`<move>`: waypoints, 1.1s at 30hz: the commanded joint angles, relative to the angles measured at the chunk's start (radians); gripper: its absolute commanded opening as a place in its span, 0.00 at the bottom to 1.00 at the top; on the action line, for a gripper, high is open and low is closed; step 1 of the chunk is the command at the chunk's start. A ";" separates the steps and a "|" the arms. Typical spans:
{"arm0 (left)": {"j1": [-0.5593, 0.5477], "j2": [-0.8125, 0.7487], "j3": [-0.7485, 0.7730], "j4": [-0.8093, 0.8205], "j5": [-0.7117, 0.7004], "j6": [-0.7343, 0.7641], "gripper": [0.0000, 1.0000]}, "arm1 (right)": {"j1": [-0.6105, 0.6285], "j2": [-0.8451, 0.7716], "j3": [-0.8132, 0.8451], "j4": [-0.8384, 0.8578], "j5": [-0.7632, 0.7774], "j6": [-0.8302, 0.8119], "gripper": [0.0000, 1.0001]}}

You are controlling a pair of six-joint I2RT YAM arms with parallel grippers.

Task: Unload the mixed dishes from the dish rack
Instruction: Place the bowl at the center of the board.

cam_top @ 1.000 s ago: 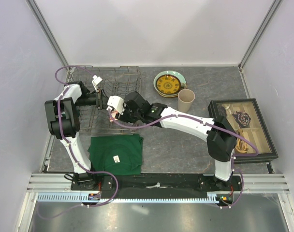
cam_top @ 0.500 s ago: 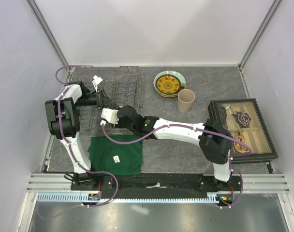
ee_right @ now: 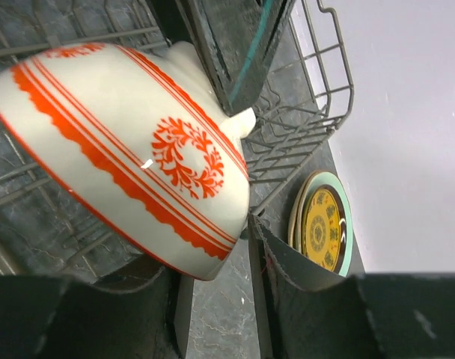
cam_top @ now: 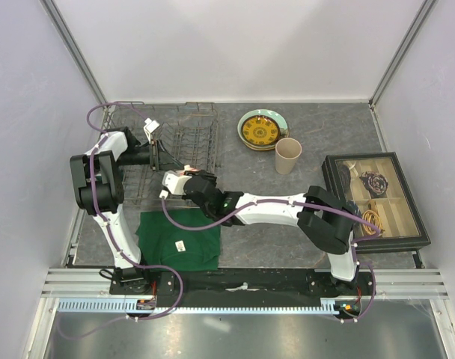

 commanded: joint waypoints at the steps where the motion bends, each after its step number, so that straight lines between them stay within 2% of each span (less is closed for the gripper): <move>1: -0.007 -0.059 -0.008 -0.223 0.137 0.033 0.02 | 0.012 -0.040 -0.036 0.155 0.077 -0.012 0.39; 12: -0.008 -0.057 -0.008 -0.223 0.132 0.040 0.02 | 0.039 -0.031 -0.018 0.158 0.075 0.031 0.37; 19: -0.008 -0.065 -0.011 -0.221 0.115 0.038 0.02 | 0.065 -0.016 0.000 0.167 0.080 0.050 0.29; 28: -0.008 -0.077 -0.028 -0.186 0.094 0.006 0.01 | 0.075 0.015 0.023 0.201 0.083 0.045 0.25; 33: -0.011 -0.077 -0.037 -0.164 0.088 -0.014 0.01 | 0.076 0.009 0.023 0.207 0.089 0.041 0.18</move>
